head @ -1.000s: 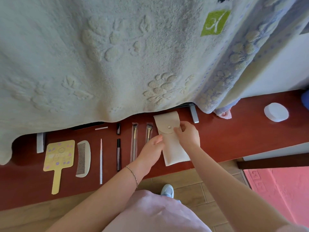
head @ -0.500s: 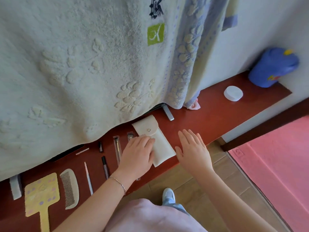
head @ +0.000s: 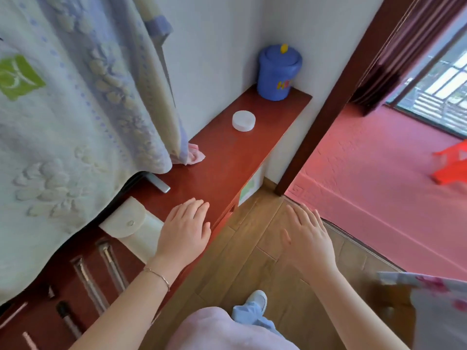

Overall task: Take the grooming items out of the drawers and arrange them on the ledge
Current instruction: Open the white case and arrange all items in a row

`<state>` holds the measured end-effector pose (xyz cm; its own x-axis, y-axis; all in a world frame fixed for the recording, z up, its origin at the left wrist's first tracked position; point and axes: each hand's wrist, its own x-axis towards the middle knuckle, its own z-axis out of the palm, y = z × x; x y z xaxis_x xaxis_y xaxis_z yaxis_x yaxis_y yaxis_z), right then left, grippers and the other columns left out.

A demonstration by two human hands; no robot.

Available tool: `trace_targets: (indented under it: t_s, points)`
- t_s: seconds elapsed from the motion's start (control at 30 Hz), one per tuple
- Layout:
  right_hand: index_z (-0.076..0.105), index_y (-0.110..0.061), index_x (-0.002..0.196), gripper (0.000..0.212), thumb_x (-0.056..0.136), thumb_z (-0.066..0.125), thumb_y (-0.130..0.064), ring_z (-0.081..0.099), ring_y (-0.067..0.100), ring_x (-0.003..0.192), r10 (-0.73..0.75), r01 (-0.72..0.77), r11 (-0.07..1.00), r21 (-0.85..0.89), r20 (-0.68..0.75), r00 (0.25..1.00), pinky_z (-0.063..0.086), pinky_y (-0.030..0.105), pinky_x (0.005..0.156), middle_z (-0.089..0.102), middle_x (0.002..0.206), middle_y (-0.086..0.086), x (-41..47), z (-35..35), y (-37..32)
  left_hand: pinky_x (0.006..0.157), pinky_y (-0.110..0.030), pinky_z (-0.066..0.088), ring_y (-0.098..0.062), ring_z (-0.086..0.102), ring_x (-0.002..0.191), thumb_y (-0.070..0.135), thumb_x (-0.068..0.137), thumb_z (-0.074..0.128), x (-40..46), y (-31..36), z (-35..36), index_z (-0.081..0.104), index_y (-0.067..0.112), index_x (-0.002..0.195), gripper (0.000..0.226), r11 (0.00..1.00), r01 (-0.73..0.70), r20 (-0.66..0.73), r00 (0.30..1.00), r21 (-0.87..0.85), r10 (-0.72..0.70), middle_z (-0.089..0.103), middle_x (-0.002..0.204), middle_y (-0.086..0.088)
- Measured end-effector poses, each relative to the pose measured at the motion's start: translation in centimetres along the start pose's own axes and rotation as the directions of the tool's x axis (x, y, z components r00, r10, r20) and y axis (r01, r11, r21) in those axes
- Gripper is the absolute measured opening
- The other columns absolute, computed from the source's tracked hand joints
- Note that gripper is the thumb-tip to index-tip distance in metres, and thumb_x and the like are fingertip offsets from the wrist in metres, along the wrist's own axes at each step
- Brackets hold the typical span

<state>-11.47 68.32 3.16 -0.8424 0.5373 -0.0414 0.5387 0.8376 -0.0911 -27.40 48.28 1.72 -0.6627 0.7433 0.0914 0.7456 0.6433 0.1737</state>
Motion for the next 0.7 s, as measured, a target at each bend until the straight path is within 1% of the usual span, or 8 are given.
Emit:
trace_targets:
  t_s: [0.1, 0.17, 0.2, 0.27, 0.43, 0.53, 0.6, 0.7]
  points:
    - [0.048, -0.007, 0.133, 0.057, 0.083, 0.064, -0.028, 0.040, 0.028, 0.133, 0.019, -0.019, 1.000, -0.010, 0.002, 1.000, 0.014, 0.039, 0.111, 0.051, 0.137, 0.010, 1.0, 0.2, 2.8, 0.092, -0.039, 0.049, -0.023, 0.058, 0.113, 0.030, 0.083, 0.038, 2.3, 1.8, 0.7, 0.064, 0.009, 0.115, 0.046, 1.000, 0.001, 0.008, 1.000, 0.008, -0.001, 0.065, 0.115, -0.005]
    - [0.051, -0.006, 0.131, 0.058, 0.080, 0.068, -0.029, 0.044, 0.028, 0.130, 0.009, -0.009, 1.000, -0.029, 0.008, 1.000, 0.017, 0.041, 0.109, 0.055, 0.133, 0.010, 1.9, 0.3, 4.4, 0.094, -0.038, 0.047, -0.022, 0.058, 0.114, 0.026, 0.083, 0.051, 3.7, 2.9, 1.2, 0.064, 0.010, 0.116, 0.038, 1.000, 0.008, 0.004, 1.000, 0.026, -0.009, 0.065, 0.116, -0.005]
    - [0.053, -0.006, 0.129, 0.058, 0.078, 0.070, -0.029, 0.046, 0.028, 0.128, -0.003, 0.003, 0.999, -0.034, 0.010, 1.000, 0.019, 0.041, 0.108, 0.056, 0.131, 0.010, 2.5, 0.4, 5.1, 0.094, -0.038, 0.046, -0.022, 0.058, 0.114, 0.023, 0.082, 0.058, 4.4, 3.4, 1.4, 0.063, 0.010, 0.116, 0.037, 0.999, 0.015, 0.005, 1.000, 0.030, -0.015, 0.065, 0.116, -0.005]
    - [0.052, -0.006, 0.130, 0.059, 0.079, 0.069, -0.029, 0.046, 0.028, 0.129, -0.046, 0.046, 0.999, -0.026, 0.022, 0.999, 0.018, 0.041, 0.109, 0.056, 0.132, 0.010, 3.6, 0.4, 6.2, 0.094, -0.037, 0.046, -0.022, 0.058, 0.114, 0.021, 0.079, 0.065, 5.5, 4.5, 1.6, 0.063, 0.010, 0.116, 0.039, 0.999, 0.040, 0.011, 0.999, 0.033, -0.040, 0.065, 0.116, -0.005]
    - [0.041, -0.008, 0.140, 0.058, 0.088, 0.055, -0.030, 0.032, 0.026, 0.138, -0.164, 0.164, 0.987, -0.001, -0.008, 0.986, 0.007, 0.036, 0.112, 0.043, 0.144, 0.010, 6.8, 0.3, 8.0, 0.093, -0.036, 0.047, -0.021, 0.059, 0.113, 0.020, 0.076, 0.069, 7.4, 6.4, 2.0, 0.065, 0.010, 0.114, 0.040, 0.995, 0.082, 0.007, 0.997, 0.057, -0.083, 0.066, 0.114, -0.004]
    - [0.040, -0.008, 0.139, 0.056, 0.090, 0.054, -0.029, 0.032, 0.025, 0.138, -0.204, 0.204, 0.979, 0.004, -0.036, 0.978, 0.006, 0.035, 0.112, 0.044, 0.144, 0.010, 8.9, 0.1, 8.7, 0.093, -0.036, 0.047, -0.021, 0.058, 0.113, 0.021, 0.075, 0.069, 8.4, 7.1, 2.2, 0.064, 0.011, 0.115, 0.041, 0.994, 0.080, 0.022, 0.996, 0.078, -0.082, 0.065, 0.116, -0.004]
    - [0.043, -0.007, 0.137, 0.056, 0.088, 0.058, -0.029, 0.035, 0.026, 0.136, -0.219, 0.219, 0.976, -0.011, -0.030, 0.975, 0.010, 0.036, 0.112, 0.047, 0.141, 0.010, 10.5, 0.3, 9.0, 0.093, -0.037, 0.047, -0.022, 0.058, 0.114, 0.021, 0.076, 0.068, 9.4, 7.1, 2.4, 0.064, 0.011, 0.115, 0.041, 0.993, 0.078, 0.032, 0.996, 0.086, -0.081, 0.064, 0.118, -0.005]
    - [0.056, -0.004, 0.126, 0.057, 0.076, 0.072, -0.027, 0.051, 0.029, 0.124, -0.240, 0.239, 0.970, -0.037, -0.052, 0.969, 0.029, 0.044, 0.106, 0.060, 0.126, 0.012, 13.0, 0.6, 9.8, 0.093, -0.039, 0.048, -0.023, 0.058, 0.114, 0.023, 0.077, 0.068, 11.3, 6.9, 3.0, 0.064, 0.012, 0.116, 0.041, 0.993, 0.082, 0.041, 0.995, 0.091, -0.086, 0.063, 0.120, -0.006]
